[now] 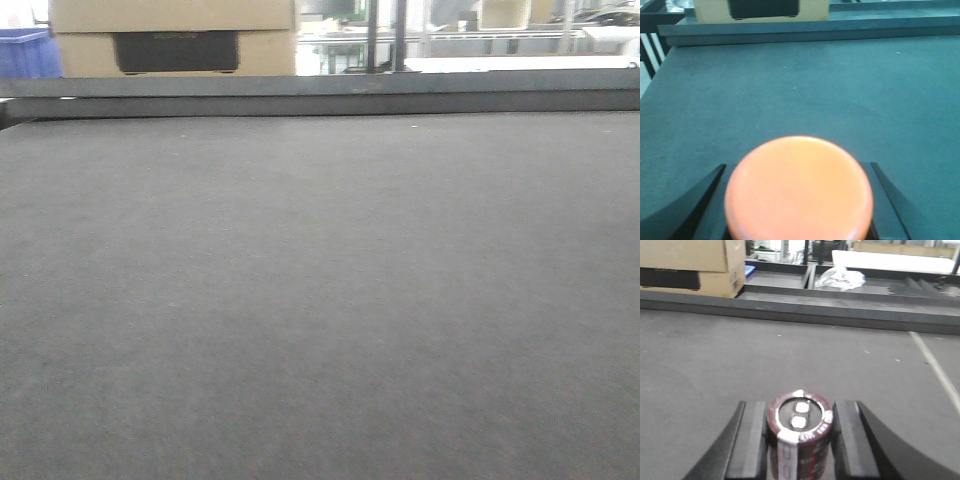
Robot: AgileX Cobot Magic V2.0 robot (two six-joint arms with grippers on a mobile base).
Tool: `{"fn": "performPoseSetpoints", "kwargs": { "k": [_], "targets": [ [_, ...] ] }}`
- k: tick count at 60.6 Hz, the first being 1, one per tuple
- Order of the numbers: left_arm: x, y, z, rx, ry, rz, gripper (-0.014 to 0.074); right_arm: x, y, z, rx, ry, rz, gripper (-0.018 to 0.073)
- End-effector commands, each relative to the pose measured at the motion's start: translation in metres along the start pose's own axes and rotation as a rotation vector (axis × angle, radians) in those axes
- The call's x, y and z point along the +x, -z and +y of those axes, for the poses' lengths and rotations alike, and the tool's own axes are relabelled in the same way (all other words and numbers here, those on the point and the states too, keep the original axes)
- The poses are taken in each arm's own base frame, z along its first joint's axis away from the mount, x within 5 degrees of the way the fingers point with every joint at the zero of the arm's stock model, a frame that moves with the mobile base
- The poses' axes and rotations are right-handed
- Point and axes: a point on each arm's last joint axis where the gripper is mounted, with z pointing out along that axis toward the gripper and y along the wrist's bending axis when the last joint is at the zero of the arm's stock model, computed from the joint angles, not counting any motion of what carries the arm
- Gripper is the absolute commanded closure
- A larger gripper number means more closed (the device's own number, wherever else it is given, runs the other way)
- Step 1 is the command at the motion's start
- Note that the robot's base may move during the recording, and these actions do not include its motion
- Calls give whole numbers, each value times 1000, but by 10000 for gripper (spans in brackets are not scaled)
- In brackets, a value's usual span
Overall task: Place cylindrical capacitor in blue bin on shelf
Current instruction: 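Hold both objects and drive away from the table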
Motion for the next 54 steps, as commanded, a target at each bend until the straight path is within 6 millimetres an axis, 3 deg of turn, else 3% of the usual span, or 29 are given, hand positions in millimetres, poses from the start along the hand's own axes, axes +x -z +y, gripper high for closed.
{"fn": "performPoseSetpoints", "kwargs": {
  "k": [1,54],
  "targets": [
    [-2,2,-1,9,-1,-23,707,-4,3,0,3,5,-38,691],
    [-2,9,0,9,1,-45,707,-5,7,0,4,6,-56,691]
  ]
}}
